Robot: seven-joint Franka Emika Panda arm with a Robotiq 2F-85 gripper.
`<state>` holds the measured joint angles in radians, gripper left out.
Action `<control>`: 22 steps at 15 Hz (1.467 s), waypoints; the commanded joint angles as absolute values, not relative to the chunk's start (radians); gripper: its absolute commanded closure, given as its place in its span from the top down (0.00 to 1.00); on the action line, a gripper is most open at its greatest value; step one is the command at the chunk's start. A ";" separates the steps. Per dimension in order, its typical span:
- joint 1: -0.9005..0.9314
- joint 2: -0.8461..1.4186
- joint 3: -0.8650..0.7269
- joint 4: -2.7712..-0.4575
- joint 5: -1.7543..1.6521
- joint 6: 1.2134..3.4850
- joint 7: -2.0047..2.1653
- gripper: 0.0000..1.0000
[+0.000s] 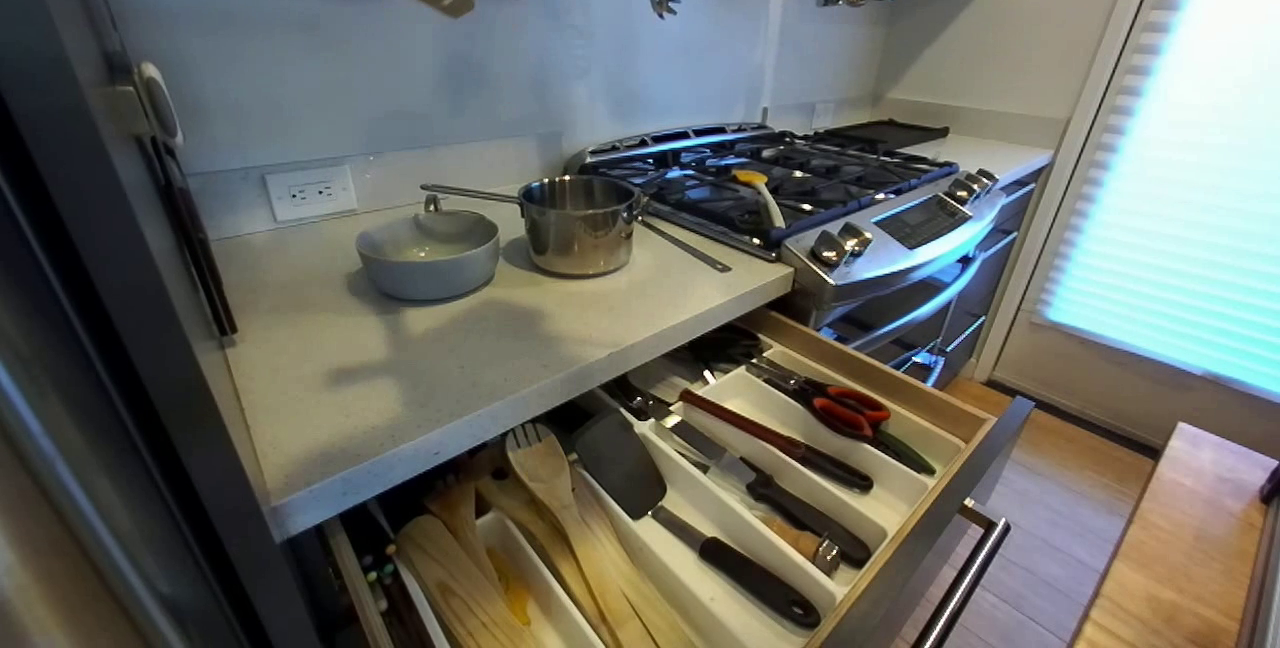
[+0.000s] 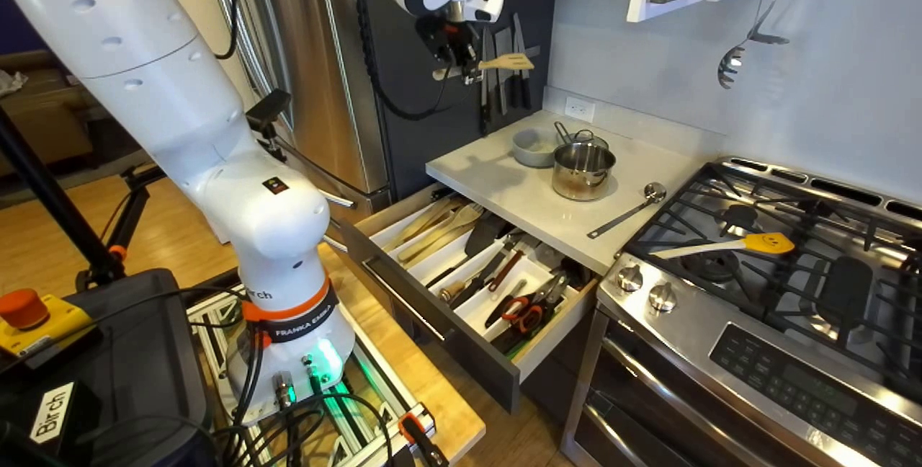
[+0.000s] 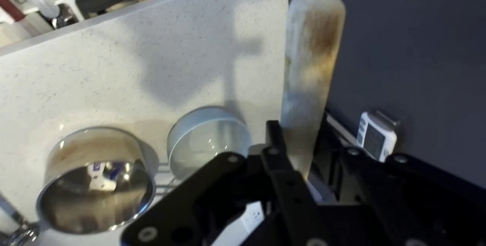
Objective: Put the wooden spoon in the top cupboard
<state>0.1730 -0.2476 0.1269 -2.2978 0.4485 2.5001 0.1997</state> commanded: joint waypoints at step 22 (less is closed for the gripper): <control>-0.004 -0.131 0.031 -1.689 0.072 2.288 0.179 0.26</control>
